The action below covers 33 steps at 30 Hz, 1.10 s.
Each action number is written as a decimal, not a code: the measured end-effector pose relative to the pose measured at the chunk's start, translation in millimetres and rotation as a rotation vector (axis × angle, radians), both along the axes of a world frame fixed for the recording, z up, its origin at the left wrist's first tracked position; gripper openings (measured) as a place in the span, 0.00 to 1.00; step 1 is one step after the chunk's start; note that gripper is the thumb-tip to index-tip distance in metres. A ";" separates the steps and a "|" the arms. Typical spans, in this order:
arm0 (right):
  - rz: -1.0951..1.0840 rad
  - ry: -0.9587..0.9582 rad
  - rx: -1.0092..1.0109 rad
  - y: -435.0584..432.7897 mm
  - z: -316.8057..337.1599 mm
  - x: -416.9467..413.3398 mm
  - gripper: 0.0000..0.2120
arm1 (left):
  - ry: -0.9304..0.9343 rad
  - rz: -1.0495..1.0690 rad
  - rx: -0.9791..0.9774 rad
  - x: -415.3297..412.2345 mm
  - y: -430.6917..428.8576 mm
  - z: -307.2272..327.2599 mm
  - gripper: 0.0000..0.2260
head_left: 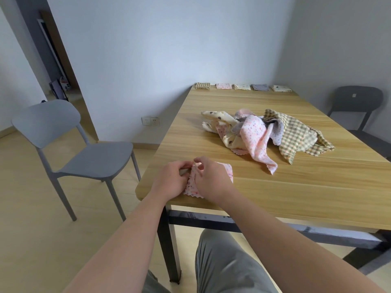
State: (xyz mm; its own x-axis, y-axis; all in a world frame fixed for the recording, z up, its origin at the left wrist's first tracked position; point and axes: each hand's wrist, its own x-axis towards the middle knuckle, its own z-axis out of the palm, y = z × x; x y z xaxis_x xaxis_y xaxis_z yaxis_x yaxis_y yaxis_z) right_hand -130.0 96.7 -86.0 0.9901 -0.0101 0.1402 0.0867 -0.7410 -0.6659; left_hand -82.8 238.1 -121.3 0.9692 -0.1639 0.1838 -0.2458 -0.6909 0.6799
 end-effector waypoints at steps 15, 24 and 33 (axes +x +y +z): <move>0.026 0.012 0.034 1.7 -5.0 0.4 0.20 | -0.026 0.007 0.005 1.8 0.0 -1.5 0.17; 0.036 0.044 0.116 1.4 -6.2 -3.0 0.19 | -0.002 -0.001 -0.012 3.2 0.6 -2.4 0.19; -0.084 -0.147 -0.113 -53.0 2.9 -9.8 0.17 | -0.069 -0.049 -0.058 -3.1 -5.7 8.5 0.20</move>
